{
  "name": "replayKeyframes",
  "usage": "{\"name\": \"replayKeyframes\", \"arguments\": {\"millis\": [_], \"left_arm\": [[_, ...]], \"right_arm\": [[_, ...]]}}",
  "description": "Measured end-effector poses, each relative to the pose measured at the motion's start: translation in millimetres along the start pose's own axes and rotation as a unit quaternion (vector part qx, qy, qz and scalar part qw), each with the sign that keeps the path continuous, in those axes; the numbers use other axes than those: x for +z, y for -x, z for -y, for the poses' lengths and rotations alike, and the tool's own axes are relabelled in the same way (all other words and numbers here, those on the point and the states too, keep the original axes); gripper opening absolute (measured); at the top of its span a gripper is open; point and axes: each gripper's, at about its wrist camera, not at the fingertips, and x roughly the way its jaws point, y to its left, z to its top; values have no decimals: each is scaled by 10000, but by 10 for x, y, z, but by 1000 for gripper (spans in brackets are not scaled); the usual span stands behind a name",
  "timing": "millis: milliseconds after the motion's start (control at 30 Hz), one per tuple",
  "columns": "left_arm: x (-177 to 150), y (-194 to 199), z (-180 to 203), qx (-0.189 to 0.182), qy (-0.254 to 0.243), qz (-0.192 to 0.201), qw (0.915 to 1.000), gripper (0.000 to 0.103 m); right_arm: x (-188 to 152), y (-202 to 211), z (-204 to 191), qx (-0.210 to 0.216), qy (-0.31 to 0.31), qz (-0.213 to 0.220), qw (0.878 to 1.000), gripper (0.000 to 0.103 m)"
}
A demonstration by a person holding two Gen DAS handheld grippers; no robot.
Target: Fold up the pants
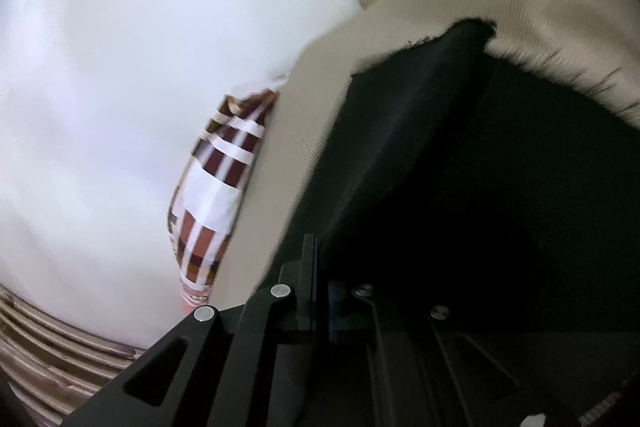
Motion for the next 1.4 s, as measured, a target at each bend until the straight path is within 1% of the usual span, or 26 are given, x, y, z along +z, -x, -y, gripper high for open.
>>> {"name": "replayKeyframes", "arguments": {"millis": [100, 200, 233, 300, 433, 567, 633, 700, 800, 867, 900, 967, 1000, 1100, 1233, 1300, 1367, 1400], "left_arm": [[6, -6, 23, 3, -80, -22, 10000, 63], [18, -15, 9, -61, -119, -24, 9999, 63], [14, -14, 14, -74, -147, -24, 9999, 63], [20, -18, 10, -65, -214, -29, 9997, 64], [22, -20, 27, -50, -291, -21, 9996, 64], [-13, -3, 63, -41, -256, 21, 9997, 64], [-25, 1, 74, -38, -262, 40, 9996, 64], [-27, 7, 72, -59, -263, 40, 9996, 64], [-31, 50, 60, -118, -236, 94, 9996, 64], [-43, 127, 60, -149, -180, 231, 9995, 64], [-58, 169, 58, -152, -155, 300, 9993, 64], [-73, 201, 49, -146, -123, 322, 9993, 64], [-79, 201, 38, -113, -121, 307, 9994, 64], [-110, 208, 0, -21, -142, 294, 9995, 64], [-115, 213, -120, -78, -20, 294, 9995, 64], [-111, 193, -172, -168, 83, 243, 9995, 66], [-110, 196, -170, -158, 87, 259, 9995, 66], [-112, 202, -161, -135, 59, 265, 9995, 66]], "right_arm": [[-114, 327, 189, -75, -69, 40, 9999, 5], [-289, 445, 478, -296, -243, -78, 9992, 5], [-330, 477, 634, -331, -445, -86, 9984, 5], [-381, 536, 861, -229, -761, -47, 9968, 5], [-420, 567, 1024, 112, -1005, -69, 9949, 5], [-399, 625, 1055, 122, -1056, 12, 9943, 5], [-393, 635, 1080, 235, -1155, 14, 9930, 7], [-411, 639, 1119, 422, -1338, -86, 9901, 9], [-499, 604, 1029, 579, -1237, -302, 9902, 10], [-581, 521, 916, 655, -1105, -557, 9901, 11], [-617, 481, 861, 599, -1008, -629, 9911, 12], [-691, 426, 779, 311, -719, -722, 9943, 11], [-723, 412, 763, 207, -658, -735, 9949, 7], [-786, 468, 732, 141, -659, -742, 9950, 5], [-828, 508, 720, -74, -434, -770, 9961, 3], [-820, 466, 829, 108, -606, -771, 9951, 3], [-780, 470, 875, 377, -743, -741, 9938, 8], [-740, 491, 902, 409, -842, -664, 9934, 10]]}}
